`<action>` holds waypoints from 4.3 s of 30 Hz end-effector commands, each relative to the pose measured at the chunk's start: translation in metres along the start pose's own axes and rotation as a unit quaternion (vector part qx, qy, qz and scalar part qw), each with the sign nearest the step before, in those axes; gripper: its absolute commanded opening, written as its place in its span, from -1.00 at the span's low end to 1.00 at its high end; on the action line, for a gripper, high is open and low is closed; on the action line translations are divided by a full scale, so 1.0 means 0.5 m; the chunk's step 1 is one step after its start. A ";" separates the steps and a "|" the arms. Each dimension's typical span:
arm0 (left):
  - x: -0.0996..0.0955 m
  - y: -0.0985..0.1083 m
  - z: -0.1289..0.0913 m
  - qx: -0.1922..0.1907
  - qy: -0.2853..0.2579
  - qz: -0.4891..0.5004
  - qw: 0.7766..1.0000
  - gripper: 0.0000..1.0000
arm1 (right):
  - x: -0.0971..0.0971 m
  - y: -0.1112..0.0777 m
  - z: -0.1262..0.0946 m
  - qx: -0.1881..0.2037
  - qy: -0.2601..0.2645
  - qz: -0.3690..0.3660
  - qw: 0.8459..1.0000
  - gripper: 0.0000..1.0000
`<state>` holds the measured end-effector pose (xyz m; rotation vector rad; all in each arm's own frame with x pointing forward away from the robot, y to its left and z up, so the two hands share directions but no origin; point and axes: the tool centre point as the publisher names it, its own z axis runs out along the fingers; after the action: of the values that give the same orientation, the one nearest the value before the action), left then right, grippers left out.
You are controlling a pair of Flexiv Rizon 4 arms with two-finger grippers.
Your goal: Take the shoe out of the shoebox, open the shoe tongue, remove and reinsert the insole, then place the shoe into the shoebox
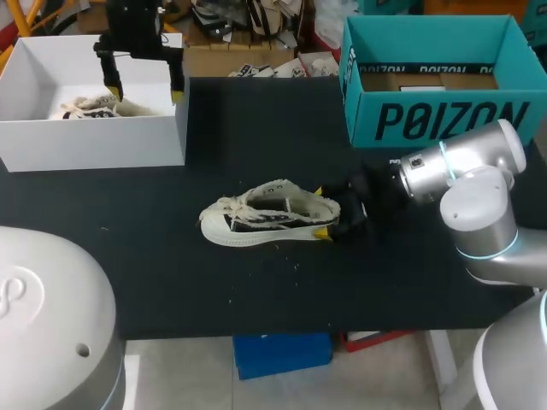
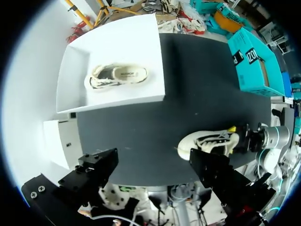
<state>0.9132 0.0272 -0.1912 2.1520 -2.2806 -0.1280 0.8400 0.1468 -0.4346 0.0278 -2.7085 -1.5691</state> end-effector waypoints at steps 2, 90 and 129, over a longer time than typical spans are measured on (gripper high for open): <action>0.089 -0.008 0.016 -0.030 -0.008 0.015 0.999 1.00 | -0.002 -0.010 0.013 0.001 -0.001 0.000 1.000 -1.00; 0.470 0.148 0.302 -0.020 -0.172 0.038 0.984 1.00 | -0.002 -0.010 0.013 0.001 -0.001 0.000 1.000 -1.00; 0.433 0.144 0.356 -0.039 -0.227 0.028 0.973 -1.00 | -0.002 -0.010 0.013 0.001 -0.001 0.000 1.000 -1.00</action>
<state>0.8182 -0.1753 -0.3755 2.1978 -2.4975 -0.7734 0.8400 0.1467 -0.4348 0.0277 -2.7090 -1.5690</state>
